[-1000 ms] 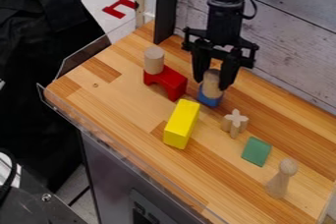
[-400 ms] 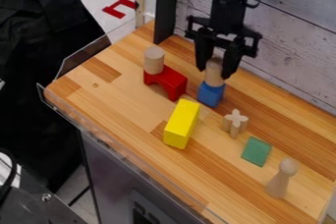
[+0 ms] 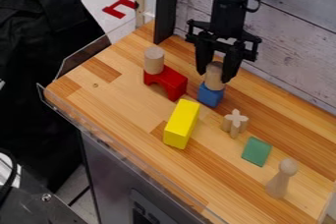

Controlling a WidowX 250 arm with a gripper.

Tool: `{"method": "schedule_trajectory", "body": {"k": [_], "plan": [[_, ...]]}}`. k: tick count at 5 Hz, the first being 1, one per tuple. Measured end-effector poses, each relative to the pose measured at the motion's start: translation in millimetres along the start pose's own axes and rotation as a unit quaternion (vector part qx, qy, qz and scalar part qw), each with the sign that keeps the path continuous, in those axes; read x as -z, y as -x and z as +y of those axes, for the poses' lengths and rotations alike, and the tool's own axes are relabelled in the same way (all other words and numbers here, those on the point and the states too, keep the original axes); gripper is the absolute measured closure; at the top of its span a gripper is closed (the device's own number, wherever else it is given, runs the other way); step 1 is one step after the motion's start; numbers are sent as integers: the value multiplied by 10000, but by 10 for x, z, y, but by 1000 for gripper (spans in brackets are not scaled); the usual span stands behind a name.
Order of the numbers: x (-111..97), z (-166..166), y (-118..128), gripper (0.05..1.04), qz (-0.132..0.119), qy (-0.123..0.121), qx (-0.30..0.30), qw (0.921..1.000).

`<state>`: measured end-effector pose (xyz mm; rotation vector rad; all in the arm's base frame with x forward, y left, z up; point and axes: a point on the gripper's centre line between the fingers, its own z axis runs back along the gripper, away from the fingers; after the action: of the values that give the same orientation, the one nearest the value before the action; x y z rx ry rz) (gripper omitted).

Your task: Pick the white cylinder block and put it on top of the blue cube

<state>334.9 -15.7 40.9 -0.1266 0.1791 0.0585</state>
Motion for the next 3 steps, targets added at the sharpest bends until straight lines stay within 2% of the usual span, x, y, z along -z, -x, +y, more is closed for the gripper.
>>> {"method": "schedule_trajectory", "body": {"k": [1, 2, 3], "plan": [[63, 2, -11, 184, 168, 15, 41, 9998], [62, 18, -11, 78, 168, -21, -23, 9999], [-22, 28, -1, 83, 84, -83, -109, 9999]]}}
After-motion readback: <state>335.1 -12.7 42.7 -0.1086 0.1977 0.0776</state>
